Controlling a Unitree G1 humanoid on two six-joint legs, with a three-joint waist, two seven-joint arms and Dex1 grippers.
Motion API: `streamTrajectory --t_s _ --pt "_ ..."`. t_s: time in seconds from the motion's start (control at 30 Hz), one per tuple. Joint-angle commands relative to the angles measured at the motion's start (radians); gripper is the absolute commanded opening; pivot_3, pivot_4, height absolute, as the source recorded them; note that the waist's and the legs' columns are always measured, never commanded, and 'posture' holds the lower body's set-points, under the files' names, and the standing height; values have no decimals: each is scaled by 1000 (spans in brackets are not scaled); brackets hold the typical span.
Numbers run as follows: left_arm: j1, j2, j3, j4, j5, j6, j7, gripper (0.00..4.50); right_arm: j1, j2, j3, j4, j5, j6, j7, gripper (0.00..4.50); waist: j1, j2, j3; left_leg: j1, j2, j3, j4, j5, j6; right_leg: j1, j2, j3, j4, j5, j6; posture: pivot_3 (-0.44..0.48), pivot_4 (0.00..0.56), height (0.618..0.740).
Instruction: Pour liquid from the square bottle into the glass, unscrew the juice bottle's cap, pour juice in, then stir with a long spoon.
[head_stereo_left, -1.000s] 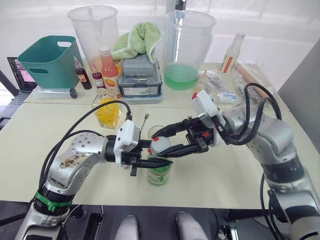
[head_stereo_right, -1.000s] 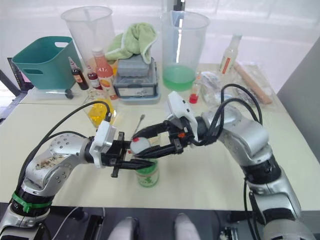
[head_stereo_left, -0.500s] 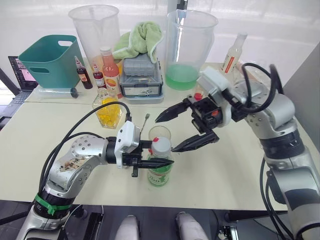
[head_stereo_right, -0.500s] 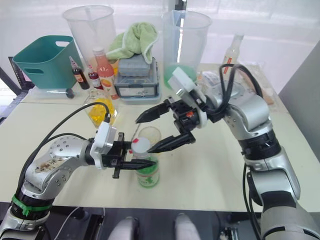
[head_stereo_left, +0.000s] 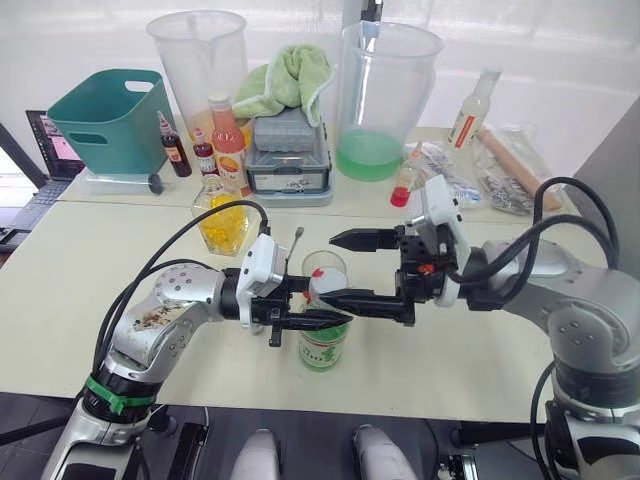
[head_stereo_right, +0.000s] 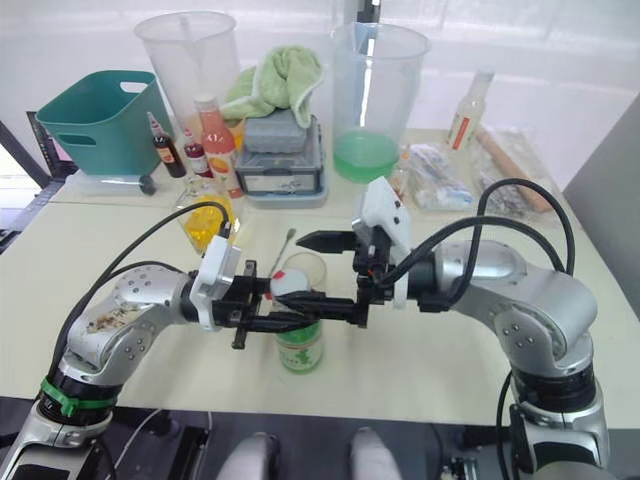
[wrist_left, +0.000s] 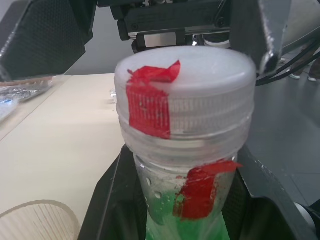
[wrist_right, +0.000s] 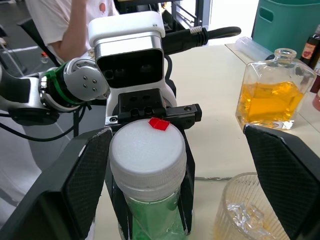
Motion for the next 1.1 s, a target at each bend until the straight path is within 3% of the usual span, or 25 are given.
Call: streamTrajectory --t_s 0.03,0.27,0.3,0.53,0.63,0.8,0.97,1.1 --pt "4 -1 -39 36 53 4 1 1418 8 -8 -27 -34 39 14 -44 4458 0 0 0 0 0 0 0 0 0 0 0 0 -1 0 0 0 150 728" --pt "-4 -5 -43 43 58 4 -1 1418 22 -11 -24 -43 75 10 -87 4458 0 0 0 -1 0 0 0 0 0 0 0 0 -1 0 0 0 150 728" --pt "-6 -5 -43 45 58 5 -1 1418 23 -11 -24 -42 79 7 -90 3960 0 0 0 -1 0 0 0 0 0 0 0 0 -1 0 0 0 150 728" --pt "-14 -4 -45 49 65 1 0 1418 21 -19 -3 -39 91 -22 -45 1717 0 0 0 0 0 0 0 0 0 0 0 0 -1 0 0 0 150 728" --pt "-16 -3 -47 45 69 1 6 1418 10 -42 27 -26 65 -51 32 1690 0 0 0 0 0 0 0 0 0 0 0 0 -2 0 0 0 150 728" --pt "5 10 -29 5 68 15 34 1418 -96 -132 246 207 -200 -328 463 1690 -3 0 0 1 0 1 0 0 0 2 -1 0 -3 -2 -3 0 150 728" --pt "40 21 -11 -31 69 23 57 1418 -256 -89 360 422 -334 -521 731 1690 -5 0 0 2 1 2 0 0 0 2 0 0 -3 0 1 0 150 728" --pt "52 21 -7 -44 72 24 71 1418 -359 -40 388 540 -364 -562 853 1690 -8 0 0 2 1 1 0 0 0 2 0 0 -2 1 1 0 150 728"
